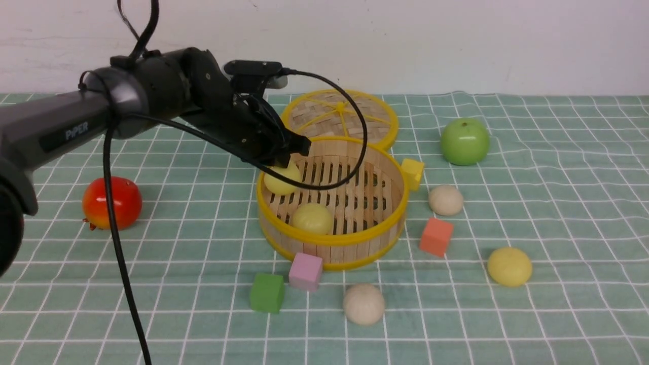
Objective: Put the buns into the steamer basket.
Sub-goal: Use the left arm to put the steamed stuffed bun into the steamer, then use the left arm to grab a steamed stuffed bun
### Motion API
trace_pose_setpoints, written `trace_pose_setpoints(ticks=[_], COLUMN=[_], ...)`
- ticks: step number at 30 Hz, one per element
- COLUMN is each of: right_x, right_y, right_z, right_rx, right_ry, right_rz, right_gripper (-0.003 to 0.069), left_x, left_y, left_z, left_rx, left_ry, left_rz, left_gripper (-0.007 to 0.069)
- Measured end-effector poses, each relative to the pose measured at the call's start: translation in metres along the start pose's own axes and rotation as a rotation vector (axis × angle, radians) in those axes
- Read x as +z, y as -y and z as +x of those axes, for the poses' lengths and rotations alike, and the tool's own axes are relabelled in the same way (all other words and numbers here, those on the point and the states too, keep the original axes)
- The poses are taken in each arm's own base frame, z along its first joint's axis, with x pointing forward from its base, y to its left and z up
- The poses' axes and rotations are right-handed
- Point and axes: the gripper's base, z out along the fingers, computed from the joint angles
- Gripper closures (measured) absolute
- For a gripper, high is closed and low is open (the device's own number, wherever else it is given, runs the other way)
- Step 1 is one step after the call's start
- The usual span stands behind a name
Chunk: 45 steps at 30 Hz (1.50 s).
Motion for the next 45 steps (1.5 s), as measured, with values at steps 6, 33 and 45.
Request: trace_pose_setpoints(ticks=[6, 33, 45], right_x=[0.0, 0.0, 0.0], right_y=[0.0, 0.0, 0.0], right_z=[0.0, 0.0, 0.0], right_rx=[0.0, 0.0, 0.0], right_ry=[0.0, 0.0, 0.0], right_rz=[0.0, 0.0, 0.0], right_gripper=[0.0419, 0.0419, 0.0419], left_x=[0.016, -0.158, -0.035], left_y=[-0.005, 0.109, 0.152], left_z=[0.009, 0.043, 0.087], left_rx=[0.026, 0.196, 0.246], left_ry=[-0.035, -0.156, -0.331], left_rz=[-0.024, 0.19, 0.212], left_gripper=[0.0631, 0.0638, 0.0445])
